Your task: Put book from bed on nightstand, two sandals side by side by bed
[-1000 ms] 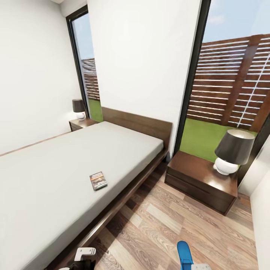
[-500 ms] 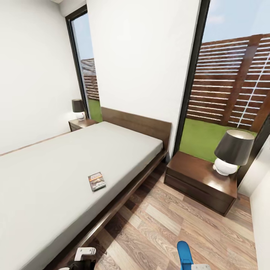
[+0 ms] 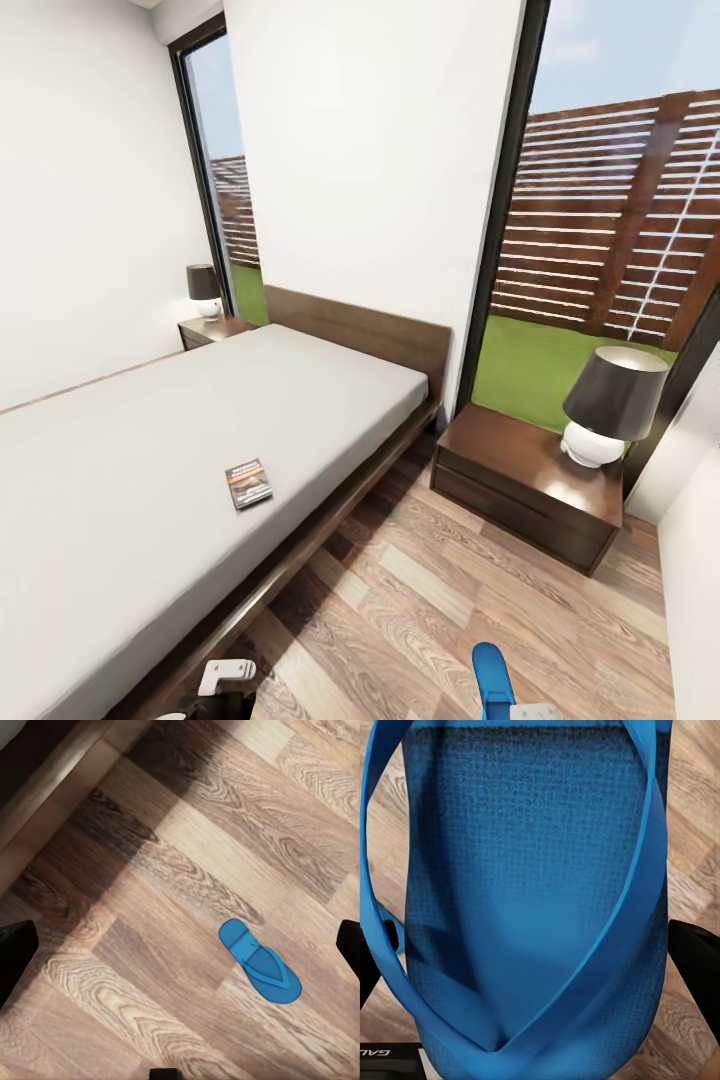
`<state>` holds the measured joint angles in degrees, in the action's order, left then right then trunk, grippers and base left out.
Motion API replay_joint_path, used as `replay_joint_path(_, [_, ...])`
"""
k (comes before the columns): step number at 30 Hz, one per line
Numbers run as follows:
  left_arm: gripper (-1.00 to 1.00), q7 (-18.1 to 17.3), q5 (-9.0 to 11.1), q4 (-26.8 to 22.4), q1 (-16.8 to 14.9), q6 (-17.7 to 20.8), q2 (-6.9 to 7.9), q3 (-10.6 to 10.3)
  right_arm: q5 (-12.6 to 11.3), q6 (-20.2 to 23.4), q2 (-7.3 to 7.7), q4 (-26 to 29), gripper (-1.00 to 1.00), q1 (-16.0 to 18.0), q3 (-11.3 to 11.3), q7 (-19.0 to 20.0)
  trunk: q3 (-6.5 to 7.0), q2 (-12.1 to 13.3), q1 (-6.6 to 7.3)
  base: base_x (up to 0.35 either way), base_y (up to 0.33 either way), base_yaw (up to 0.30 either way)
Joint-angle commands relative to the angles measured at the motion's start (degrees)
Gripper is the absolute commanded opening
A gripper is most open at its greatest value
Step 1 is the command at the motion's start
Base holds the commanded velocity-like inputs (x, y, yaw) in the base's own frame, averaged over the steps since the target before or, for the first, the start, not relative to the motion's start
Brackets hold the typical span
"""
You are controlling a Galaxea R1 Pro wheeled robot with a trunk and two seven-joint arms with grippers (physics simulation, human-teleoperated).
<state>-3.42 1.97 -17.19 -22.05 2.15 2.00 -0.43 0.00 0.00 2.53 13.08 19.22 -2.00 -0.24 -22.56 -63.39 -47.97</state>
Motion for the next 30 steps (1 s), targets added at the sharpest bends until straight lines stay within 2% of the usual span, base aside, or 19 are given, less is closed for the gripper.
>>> replay_joint_path(1, [1.0, -0.2, 0.2, -0.1, 0.0, 0.2, 0.02, 0.0, 0.0, 0.0, 0.02, 0.0, -1.0, 0.0, -0.2, 0.0, -0.06, 0.0, 0.0, 0.0, -0.017, -0.003])
replay_joint_path(23, [1.0, -0.2, 0.2, -0.1, 0.0, 0.2, 0.1, 0.0, 0.0, 0.0, 0.02, -0.1, -1.0, 0.0, -0.2, 0.0, -0.06, 0.0, 0.0, 0.035, -0.011, -0.013])
replay_joint_path(30, [1.0, -0.2, 0.2, -0.1, 0.0, 0.1, 0.1, 0.0, 0.0, 0.0, 0.02, -0.1, -1.0, 0.0, -0.2, 0.0, -0.06, 0.0, 0.0, 0.009, -0.092, -0.001])
